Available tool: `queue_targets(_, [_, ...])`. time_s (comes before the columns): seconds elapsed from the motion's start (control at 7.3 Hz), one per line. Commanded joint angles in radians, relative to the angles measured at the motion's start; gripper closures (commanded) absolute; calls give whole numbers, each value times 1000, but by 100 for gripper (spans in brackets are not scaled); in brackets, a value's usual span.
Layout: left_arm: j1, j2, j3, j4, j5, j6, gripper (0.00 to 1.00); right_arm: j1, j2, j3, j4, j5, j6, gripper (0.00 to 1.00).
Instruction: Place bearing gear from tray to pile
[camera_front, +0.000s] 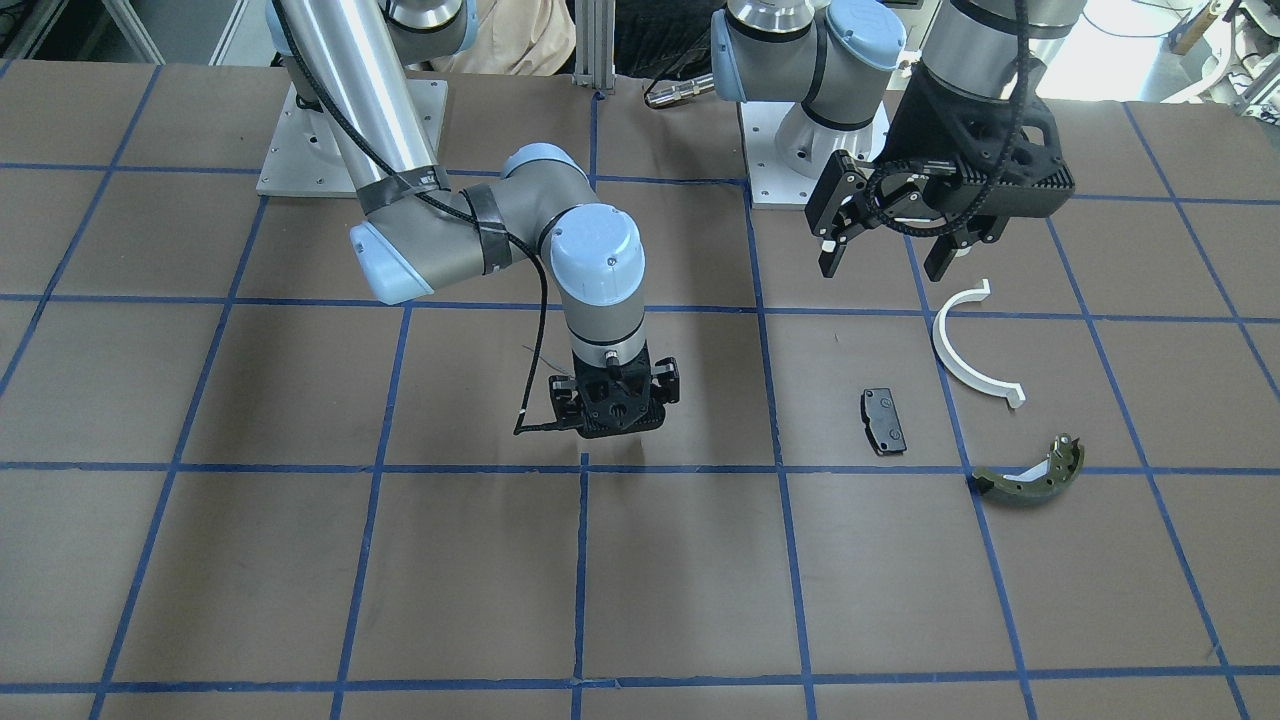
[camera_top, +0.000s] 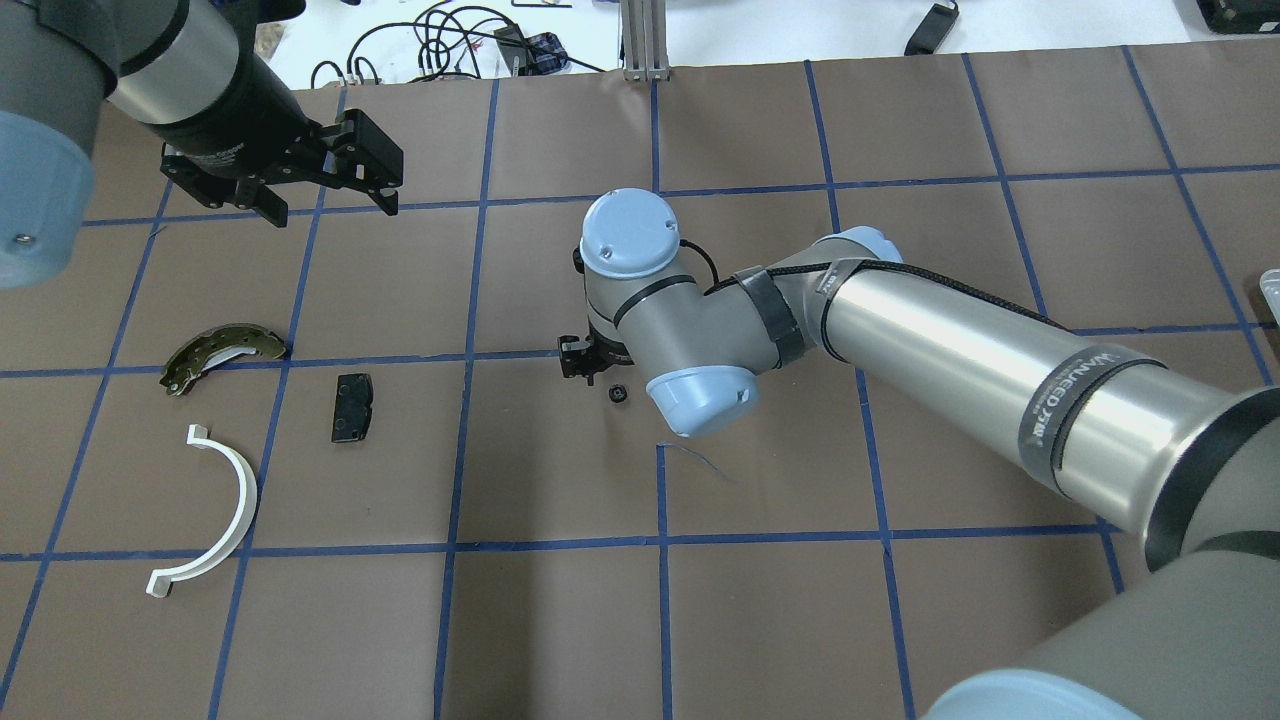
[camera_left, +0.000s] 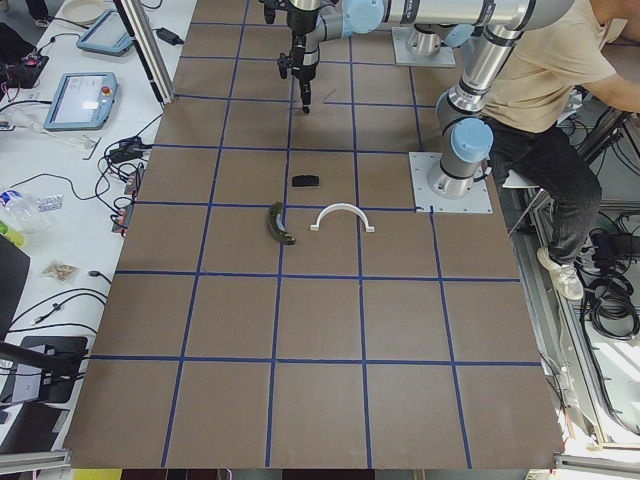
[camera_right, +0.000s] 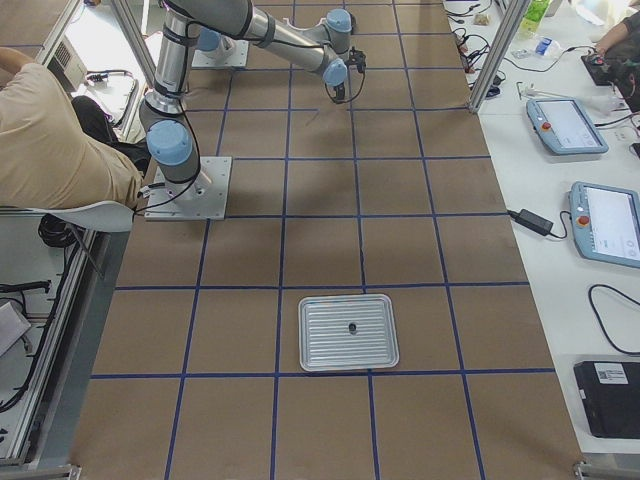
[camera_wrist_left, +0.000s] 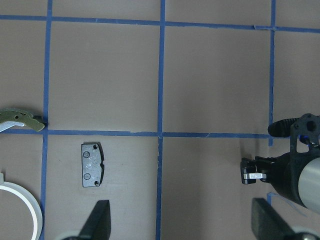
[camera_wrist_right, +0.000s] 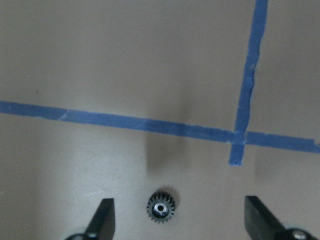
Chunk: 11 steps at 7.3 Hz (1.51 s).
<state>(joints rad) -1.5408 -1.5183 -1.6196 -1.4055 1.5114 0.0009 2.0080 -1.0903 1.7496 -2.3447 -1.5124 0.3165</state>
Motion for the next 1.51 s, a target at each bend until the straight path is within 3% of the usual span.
queue_targets(0.0, [2,-19,1,3,-5,8,0,-85,-78,4,46,1,-77,0])
queue_targets(0.41, [-8,-133,-29,28,-10,-33,0,-347,-230,4,256,6,-378,0])
queue_targets(0.68, [-66,-260,-45,133,-56,-145,0,-513,-279,4,326,-3,-559,0])
queue_targets(0.96, [-207,-369,-49,229,-42,-279,0,-689,-295,4,358,-5,-713,0])
queue_targets(1.37, [-295,-477,-110,385,-39,-348,0,-1013,-284,2,358,14,-931,0])
